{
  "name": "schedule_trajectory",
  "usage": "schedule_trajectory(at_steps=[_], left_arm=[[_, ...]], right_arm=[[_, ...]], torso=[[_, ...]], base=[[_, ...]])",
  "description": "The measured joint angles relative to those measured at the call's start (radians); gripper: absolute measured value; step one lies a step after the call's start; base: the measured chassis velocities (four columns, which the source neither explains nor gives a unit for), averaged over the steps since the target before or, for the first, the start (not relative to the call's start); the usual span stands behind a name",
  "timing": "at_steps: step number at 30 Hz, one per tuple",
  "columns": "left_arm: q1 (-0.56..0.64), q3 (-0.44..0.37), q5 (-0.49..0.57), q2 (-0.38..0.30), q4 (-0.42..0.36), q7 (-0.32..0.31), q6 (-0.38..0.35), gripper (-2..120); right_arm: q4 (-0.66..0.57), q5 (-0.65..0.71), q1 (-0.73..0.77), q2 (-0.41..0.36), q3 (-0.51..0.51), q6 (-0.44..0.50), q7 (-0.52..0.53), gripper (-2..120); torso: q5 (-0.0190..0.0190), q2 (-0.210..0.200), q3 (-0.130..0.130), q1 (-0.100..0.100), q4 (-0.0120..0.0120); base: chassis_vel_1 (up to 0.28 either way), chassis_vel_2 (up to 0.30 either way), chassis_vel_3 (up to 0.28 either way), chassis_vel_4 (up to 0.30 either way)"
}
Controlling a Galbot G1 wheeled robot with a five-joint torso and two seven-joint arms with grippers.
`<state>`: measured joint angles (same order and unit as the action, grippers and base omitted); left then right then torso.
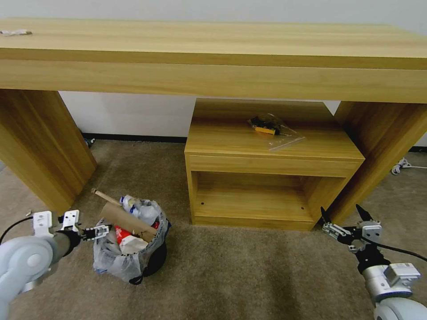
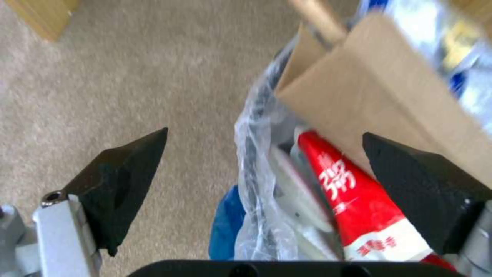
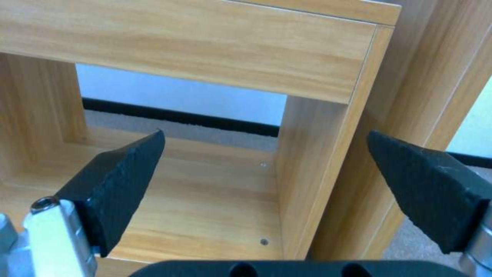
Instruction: Pick up the trash bin and place the garbage on the floor into it.
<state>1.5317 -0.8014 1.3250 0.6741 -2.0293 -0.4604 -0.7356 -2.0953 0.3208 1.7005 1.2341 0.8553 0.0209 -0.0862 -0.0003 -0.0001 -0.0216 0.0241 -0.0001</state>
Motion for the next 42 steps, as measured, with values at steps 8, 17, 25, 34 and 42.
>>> schedule_trajectory(at_steps=[8, 17, 25, 34, 42], left_arm=[[0.065, -0.134, -0.157, 0.084, -0.061, 0.114, 0.000, 100], [0.191, -0.311, -0.408, 0.291, -0.121, 0.463, 0.036, 100], [0.243, -0.307, -0.620, 0.396, -0.093, 0.630, 0.405, 100], [0.309, -0.209, -0.801, 0.569, -0.160, 0.614, 0.669, 100], [0.356, -0.096, -0.876, 0.719, -0.270, 0.552, 0.709, 100]], right_arm=[[-0.025, 0.024, 0.019, 0.001, 0.017, -0.020, -0.004, 100], [-0.074, 0.038, 0.044, 0.011, 0.045, -0.031, -0.006, 100], [-0.158, 0.025, 0.076, 0.050, 0.032, -0.105, -0.001, 100], [-0.303, -0.084, 0.208, 0.174, 0.003, -0.106, 0.006, 100], [-0.408, -0.141, 0.411, 0.259, -0.029, 0.084, -0.015, 100]], torso=[[0.0000, 0.000, 0.000, 0.000, -0.0002], [0.0001, 0.000, 0.000, 0.000, 0.0002], [0.0000, 0.000, 0.000, 0.000, 0.0001], [0.0000, 0.000, 0.000, 0.000, -0.0001], [0.0000, 0.000, 0.000, 0.000, 0.0000]], base=[[0.000, 0.000, 0.000, 0.000], [0.000, 0.000, 0.000, 0.000], [0.000, 0.000, 0.000, 0.000], [0.000, 0.000, 0.000, 0.000], [0.000, 0.000, 0.000, 0.000]])
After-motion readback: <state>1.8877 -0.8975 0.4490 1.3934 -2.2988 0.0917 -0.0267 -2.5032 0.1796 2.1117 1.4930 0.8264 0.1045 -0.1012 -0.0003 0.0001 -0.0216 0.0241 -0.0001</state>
